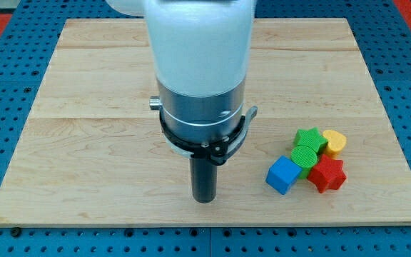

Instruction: Push the yellow heart into the green star

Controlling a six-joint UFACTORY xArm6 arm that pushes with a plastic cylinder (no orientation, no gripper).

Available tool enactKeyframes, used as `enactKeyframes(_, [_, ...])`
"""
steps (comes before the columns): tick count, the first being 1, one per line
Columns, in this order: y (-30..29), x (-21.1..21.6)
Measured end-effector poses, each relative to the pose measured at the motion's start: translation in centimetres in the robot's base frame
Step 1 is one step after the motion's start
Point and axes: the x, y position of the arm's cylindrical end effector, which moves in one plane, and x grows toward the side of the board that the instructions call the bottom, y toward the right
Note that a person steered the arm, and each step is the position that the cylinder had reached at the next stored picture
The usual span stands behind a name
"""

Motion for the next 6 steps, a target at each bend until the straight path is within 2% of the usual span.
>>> enactKeyframes(3, [0.4,-0.7])
enactKeyframes(4, [0.0,0.7])
enactKeyframes(5, [3.9,2.4])
enactKeyframes(6, [13.0,2.4])
